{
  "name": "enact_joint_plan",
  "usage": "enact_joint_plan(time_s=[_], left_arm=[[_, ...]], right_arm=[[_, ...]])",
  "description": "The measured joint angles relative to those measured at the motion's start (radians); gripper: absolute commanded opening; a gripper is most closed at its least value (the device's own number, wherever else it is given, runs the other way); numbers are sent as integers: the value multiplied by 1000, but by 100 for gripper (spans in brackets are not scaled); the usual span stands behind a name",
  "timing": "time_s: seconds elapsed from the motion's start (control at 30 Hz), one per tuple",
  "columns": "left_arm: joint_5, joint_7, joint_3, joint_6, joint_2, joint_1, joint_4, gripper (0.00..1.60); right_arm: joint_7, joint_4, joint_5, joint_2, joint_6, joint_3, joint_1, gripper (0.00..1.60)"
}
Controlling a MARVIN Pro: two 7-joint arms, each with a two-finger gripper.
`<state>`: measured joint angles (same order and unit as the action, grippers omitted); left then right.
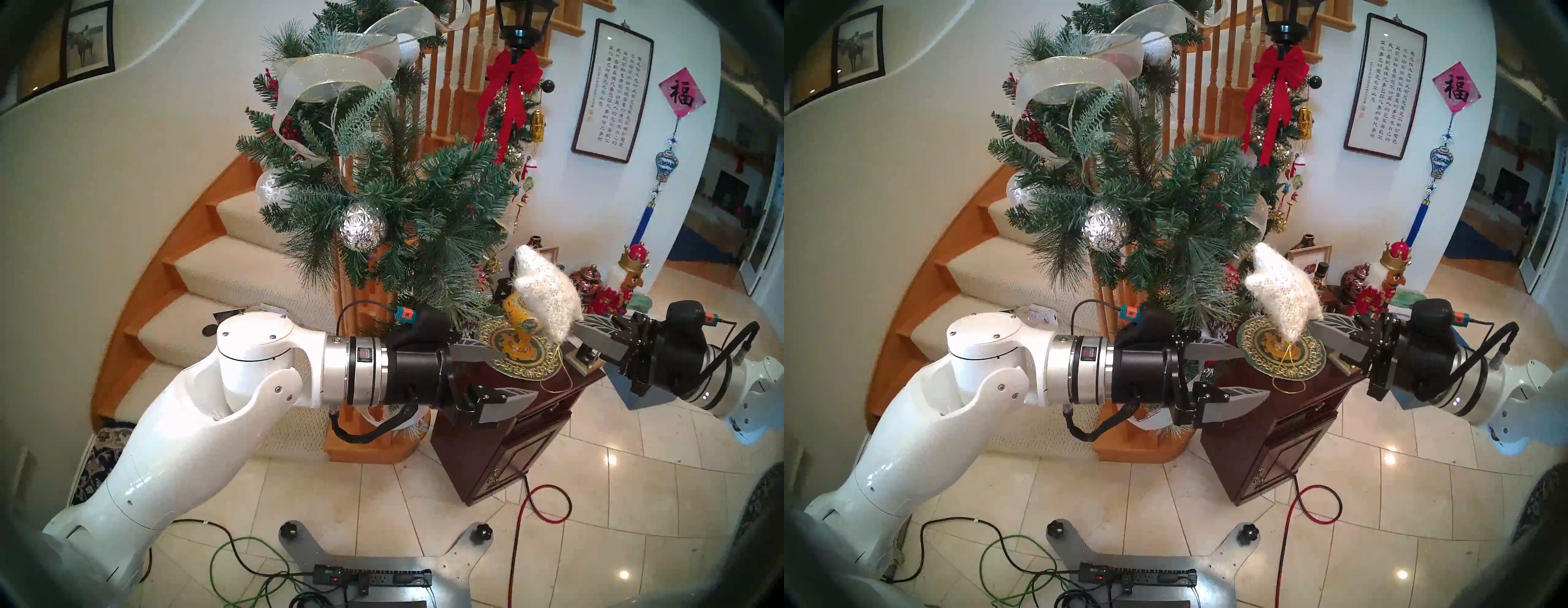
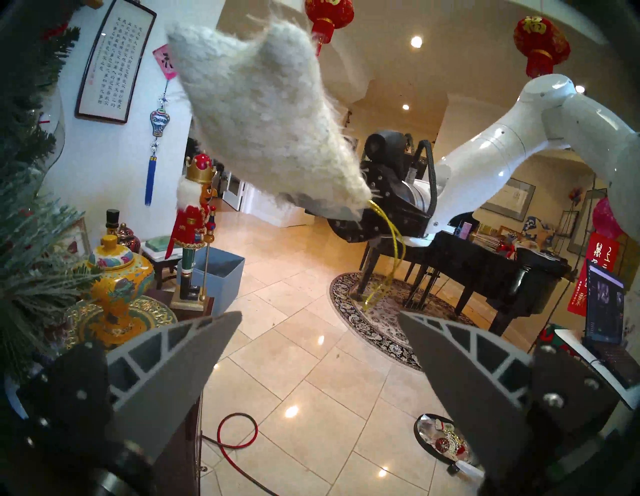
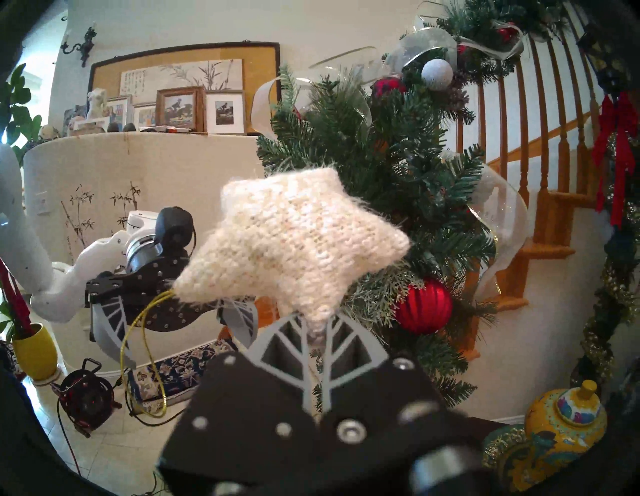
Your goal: Hang the ornament onto the Christmas-tree-style decoration
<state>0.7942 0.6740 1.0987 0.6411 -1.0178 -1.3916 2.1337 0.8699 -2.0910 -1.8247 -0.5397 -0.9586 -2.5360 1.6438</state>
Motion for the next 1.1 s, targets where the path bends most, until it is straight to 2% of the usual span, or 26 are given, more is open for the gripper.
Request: enact_joint_plan(time_s=[0.43,1.1], left_arm=[[25,-28,-5,2,-29,0,2,160],[42,-26,0,3,-35,-1,1,160]], right_arm=[[0,-36,13,-8,0,-108,124,0],[0,-60,72,29,0,-240,294,0]])
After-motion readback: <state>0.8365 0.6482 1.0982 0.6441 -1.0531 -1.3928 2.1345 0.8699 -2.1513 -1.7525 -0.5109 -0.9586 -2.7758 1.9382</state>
